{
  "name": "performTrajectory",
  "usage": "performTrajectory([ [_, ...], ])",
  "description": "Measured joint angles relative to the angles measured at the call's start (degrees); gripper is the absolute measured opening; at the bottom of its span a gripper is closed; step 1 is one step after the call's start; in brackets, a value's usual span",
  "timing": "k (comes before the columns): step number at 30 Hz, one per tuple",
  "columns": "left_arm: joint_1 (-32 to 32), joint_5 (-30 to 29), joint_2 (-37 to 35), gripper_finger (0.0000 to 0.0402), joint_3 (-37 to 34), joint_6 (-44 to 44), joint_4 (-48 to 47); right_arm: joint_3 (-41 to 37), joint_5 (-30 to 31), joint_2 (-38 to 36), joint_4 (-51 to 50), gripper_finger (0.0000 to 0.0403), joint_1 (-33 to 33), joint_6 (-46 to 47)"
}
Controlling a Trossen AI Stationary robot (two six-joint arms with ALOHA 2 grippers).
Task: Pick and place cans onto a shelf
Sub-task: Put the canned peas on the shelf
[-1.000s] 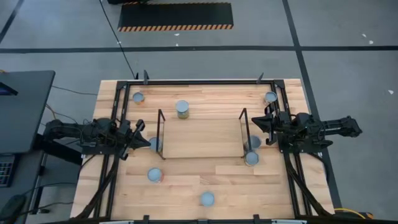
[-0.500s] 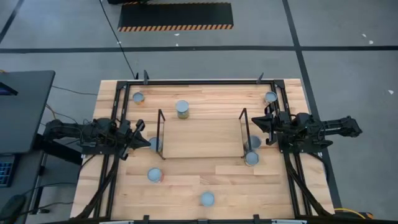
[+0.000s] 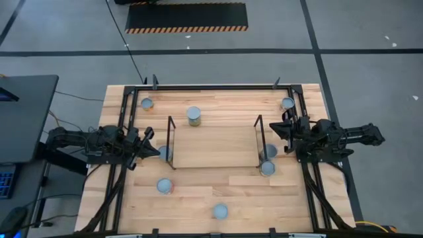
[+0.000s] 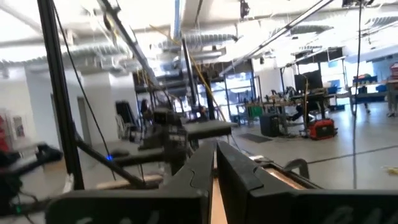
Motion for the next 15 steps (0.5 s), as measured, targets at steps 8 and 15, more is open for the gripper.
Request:
performTrajectory([
  [8, 0.0, 0.0, 0.0, 0.0011, 0.0, 0.0, 0.0, 6.6, 1.5, 0.5, -5.0, 0.0036, 0.0, 1.1],
  [15, 0.0, 0.0, 0.0, 0.0011, 0.0, 0.0, 0.0, 22.7, -0.7, 5.5, -35.6, 0.0129, 0.0, 4.1],
])
